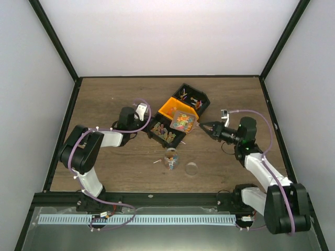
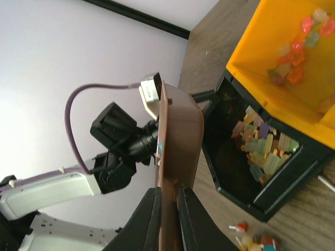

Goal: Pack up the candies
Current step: Place the fake candies in the packing bottle.

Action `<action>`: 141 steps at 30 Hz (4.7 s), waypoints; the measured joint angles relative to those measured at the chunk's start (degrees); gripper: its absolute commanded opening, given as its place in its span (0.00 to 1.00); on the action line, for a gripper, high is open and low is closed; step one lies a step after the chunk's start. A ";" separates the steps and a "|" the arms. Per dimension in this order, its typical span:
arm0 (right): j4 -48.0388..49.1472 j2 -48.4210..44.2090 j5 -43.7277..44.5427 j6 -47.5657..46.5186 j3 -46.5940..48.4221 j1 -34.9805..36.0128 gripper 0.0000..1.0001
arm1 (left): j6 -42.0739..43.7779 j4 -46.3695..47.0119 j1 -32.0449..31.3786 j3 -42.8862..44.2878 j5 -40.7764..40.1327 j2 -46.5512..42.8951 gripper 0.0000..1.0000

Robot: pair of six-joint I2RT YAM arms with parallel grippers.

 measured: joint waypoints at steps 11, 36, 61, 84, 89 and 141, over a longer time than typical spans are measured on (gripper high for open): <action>-11.54 -12.96 -4.22 -2.51 -6.47 -0.02 0.01 | -0.35 0.42 -0.04 -0.26 0.02 0.00 0.04; -35.56 -23.85 -3.48 -23.54 -2.67 -0.02 0.01 | -0.52 0.42 -0.55 -0.35 -1.03 -0.11 0.04; -47.71 -25.51 -1.22 -34.45 2.67 -0.02 0.01 | -0.50 0.20 -1.36 0.07 -1.62 0.13 0.04; -52.68 -25.46 -0.11 -41.07 5.14 0.70 0.01 | -0.50 0.17 -1.40 0.11 -1.66 0.15 0.04; -52.72 -25.59 0.57 -41.29 5.16 1.66 0.01 | -0.52 0.17 -1.46 0.17 -1.64 0.22 0.04; -55.82 -22.38 9.77 -44.33 11.28 10.05 0.01 | -0.50 0.13 -1.55 0.46 -1.46 0.46 0.04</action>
